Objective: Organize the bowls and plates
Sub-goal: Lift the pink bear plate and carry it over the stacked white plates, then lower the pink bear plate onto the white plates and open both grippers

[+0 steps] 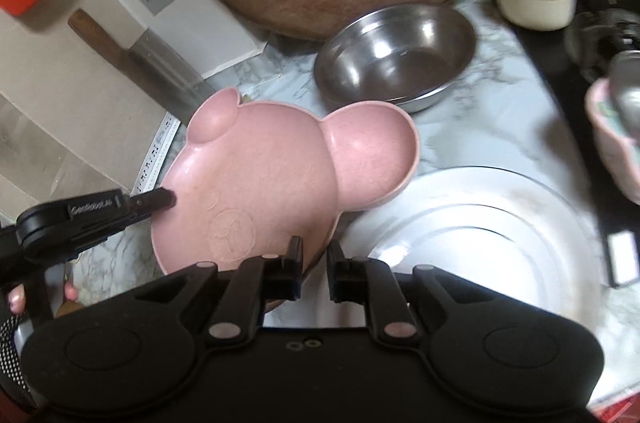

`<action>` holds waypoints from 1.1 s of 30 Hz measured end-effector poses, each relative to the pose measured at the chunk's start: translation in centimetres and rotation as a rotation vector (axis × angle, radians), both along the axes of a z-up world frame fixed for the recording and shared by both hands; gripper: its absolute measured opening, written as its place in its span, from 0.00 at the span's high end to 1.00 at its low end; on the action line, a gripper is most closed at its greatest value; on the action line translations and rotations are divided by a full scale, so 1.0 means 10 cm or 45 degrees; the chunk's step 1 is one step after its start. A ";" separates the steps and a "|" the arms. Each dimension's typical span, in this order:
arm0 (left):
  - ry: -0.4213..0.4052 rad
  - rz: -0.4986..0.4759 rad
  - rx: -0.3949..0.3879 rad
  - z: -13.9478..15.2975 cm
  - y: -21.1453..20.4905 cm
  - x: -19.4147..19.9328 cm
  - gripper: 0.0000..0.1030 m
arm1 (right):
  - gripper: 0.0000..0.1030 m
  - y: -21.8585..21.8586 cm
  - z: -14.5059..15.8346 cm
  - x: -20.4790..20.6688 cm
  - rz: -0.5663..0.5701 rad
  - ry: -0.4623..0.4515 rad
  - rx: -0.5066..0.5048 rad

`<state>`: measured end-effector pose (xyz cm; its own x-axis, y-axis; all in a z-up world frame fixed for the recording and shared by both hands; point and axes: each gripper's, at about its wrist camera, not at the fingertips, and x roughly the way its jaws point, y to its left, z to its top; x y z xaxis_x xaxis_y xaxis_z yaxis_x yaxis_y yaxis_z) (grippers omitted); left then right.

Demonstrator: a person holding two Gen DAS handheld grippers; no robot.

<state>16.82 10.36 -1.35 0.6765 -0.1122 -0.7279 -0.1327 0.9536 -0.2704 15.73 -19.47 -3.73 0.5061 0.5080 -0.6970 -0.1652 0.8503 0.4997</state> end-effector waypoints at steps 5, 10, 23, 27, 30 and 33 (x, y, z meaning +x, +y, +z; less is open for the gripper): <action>-0.037 -0.077 0.014 0.08 -0.39 -0.30 0.89 | 0.88 -0.37 0.03 -0.28 -0.074 -0.006 -0.014; -0.026 -0.121 0.020 0.08 -0.70 -0.49 0.89 | 0.88 -0.69 0.00 -0.41 -0.126 0.004 -0.037; 0.056 -0.074 0.022 -0.27 -1.15 -0.64 0.89 | 0.88 -1.11 -0.24 -0.35 -0.039 0.017 -0.095; 0.060 -0.054 0.038 -0.31 -1.21 -0.63 0.89 | 0.89 -1.13 -0.31 -0.28 -0.008 0.015 -0.109; 0.077 -0.039 0.042 -0.35 -1.23 -0.61 0.89 | 0.89 -1.15 -0.33 -0.21 0.001 0.018 -0.102; 0.078 -0.029 0.060 -0.37 -1.26 -0.59 0.89 | 0.89 -1.14 -0.34 -0.14 0.011 0.007 -0.105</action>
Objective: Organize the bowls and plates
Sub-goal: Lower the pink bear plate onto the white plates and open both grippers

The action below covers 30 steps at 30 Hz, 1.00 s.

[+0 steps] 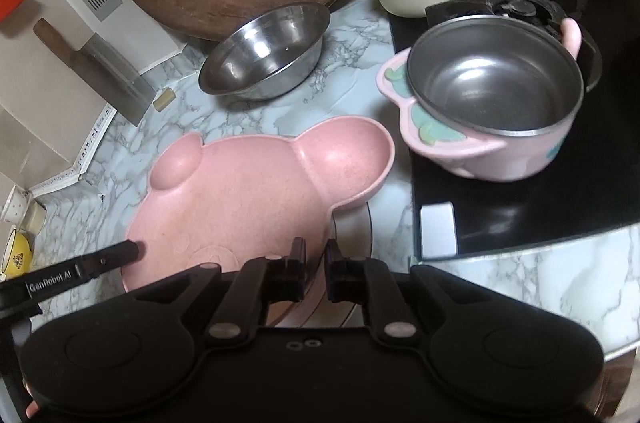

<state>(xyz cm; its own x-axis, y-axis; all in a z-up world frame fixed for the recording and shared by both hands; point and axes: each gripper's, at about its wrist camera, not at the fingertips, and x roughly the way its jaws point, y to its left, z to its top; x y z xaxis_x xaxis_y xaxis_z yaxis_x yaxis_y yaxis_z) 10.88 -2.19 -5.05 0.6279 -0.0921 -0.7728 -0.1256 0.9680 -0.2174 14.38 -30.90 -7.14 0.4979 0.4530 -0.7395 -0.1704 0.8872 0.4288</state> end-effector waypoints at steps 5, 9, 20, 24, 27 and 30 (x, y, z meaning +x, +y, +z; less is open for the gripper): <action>0.023 -0.001 -0.004 -0.05 -0.02 0.04 0.89 | 0.89 0.01 -0.04 0.12 0.000 -0.003 -0.001; 0.031 -0.015 0.018 -0.10 -0.06 0.03 0.89 | 0.89 -0.01 -0.10 0.17 -0.003 0.013 -0.010; 0.041 -0.046 0.029 -0.14 -0.09 0.02 0.89 | 0.88 0.00 -0.17 0.11 0.003 0.009 -0.070; 0.036 -0.057 0.032 -0.13 -0.11 0.01 0.89 | 0.88 0.00 -0.13 0.07 -0.018 0.006 -0.088; 0.026 -0.074 0.035 -0.12 -0.12 -0.01 0.89 | 0.88 -0.04 -0.11 0.05 -0.049 0.018 -0.075; 0.017 -0.088 0.037 -0.10 -0.12 -0.03 0.89 | 0.88 -0.06 -0.08 0.01 -0.074 0.012 -0.076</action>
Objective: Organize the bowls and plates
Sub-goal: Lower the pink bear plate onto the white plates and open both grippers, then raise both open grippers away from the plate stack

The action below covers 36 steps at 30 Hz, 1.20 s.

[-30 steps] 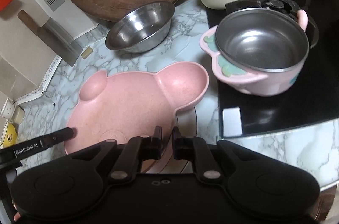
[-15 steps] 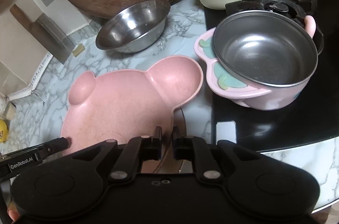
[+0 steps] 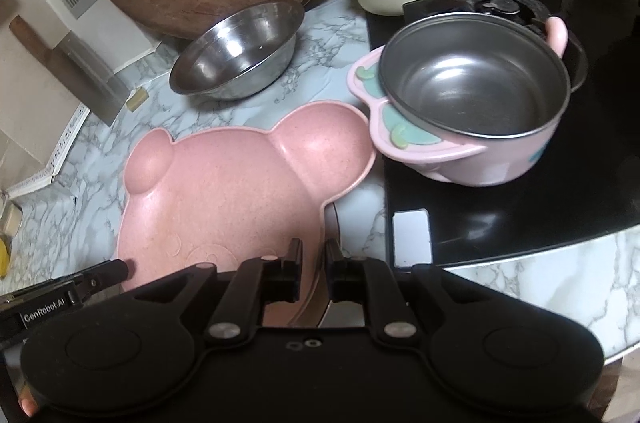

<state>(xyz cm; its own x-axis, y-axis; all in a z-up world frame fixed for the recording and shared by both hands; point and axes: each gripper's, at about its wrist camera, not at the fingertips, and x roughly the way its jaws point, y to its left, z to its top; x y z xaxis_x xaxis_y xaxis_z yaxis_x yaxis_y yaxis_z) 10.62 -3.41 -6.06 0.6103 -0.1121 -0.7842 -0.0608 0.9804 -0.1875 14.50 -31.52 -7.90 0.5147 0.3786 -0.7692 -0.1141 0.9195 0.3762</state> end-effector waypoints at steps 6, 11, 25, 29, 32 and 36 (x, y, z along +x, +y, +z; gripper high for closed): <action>-0.017 -0.030 0.001 0.05 0.03 -0.06 0.89 | 0.87 -0.03 0.11 -0.14 -0.020 -0.026 0.007; -0.049 -0.065 0.005 0.12 0.06 -0.14 0.88 | 0.87 0.10 0.25 -0.31 0.032 -0.111 -0.045; -0.174 -0.141 -0.003 0.41 0.32 -0.39 0.74 | 0.85 0.65 0.58 -0.69 0.149 -0.313 -0.146; -0.236 -0.125 0.004 0.51 0.43 -0.44 0.41 | 0.82 0.83 0.66 -0.76 0.173 -0.363 -0.174; -0.263 -0.118 0.002 0.57 0.51 -0.43 0.35 | 0.79 0.91 0.69 -0.76 0.182 -0.374 -0.176; -0.262 -0.119 0.009 0.60 0.56 -0.34 0.35 | 0.67 0.99 0.73 -0.73 0.191 -0.392 -0.184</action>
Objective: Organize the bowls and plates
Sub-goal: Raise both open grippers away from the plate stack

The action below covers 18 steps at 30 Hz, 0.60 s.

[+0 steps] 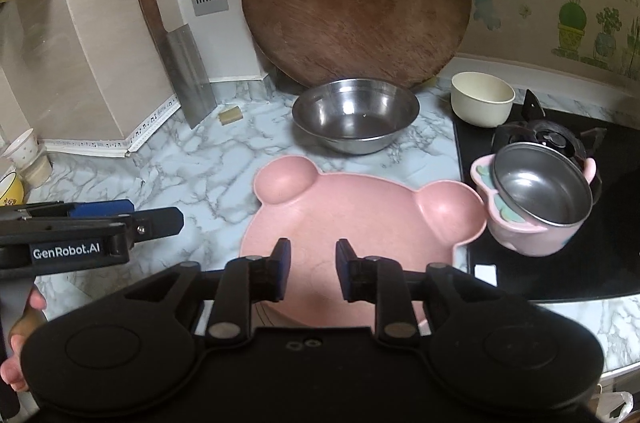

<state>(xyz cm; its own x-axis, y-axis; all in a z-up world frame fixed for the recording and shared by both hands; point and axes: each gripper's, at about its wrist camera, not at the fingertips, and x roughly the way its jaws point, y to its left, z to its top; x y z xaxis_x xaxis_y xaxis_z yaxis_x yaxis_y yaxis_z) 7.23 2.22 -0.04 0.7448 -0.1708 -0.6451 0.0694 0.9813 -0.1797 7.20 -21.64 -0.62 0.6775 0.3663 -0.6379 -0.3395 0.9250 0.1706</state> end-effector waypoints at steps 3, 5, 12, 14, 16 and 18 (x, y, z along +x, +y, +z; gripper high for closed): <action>-0.005 -0.001 0.013 0.01 0.02 0.10 0.33 | 0.40 0.05 0.03 0.05 0.002 -0.036 -0.013; -0.009 -0.001 0.029 0.01 0.02 0.19 0.31 | 0.25 0.08 0.04 0.11 0.018 -0.061 -0.019; -0.019 0.011 0.054 0.03 0.01 0.62 0.25 | 0.01 0.09 0.10 0.53 0.071 -0.118 -0.026; -0.011 0.021 0.045 0.04 0.00 0.79 0.25 | 0.00 0.08 0.12 0.68 0.073 -0.139 -0.047; 0.000 0.025 0.038 0.04 0.00 0.98 0.25 | 0.00 0.06 0.13 0.87 0.046 -0.155 -0.087; 0.009 0.042 0.048 0.05 -0.02 1.17 0.25 | 0.00 0.04 0.13 1.07 0.023 -0.163 -0.116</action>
<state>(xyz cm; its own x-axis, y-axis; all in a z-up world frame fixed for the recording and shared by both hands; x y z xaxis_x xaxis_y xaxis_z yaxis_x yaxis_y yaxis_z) 18.89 2.06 0.42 0.7449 -0.1213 -0.6560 0.0355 0.9891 -0.1426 17.89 -21.28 0.72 0.7490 0.3238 -0.5780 -0.3698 0.9282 0.0408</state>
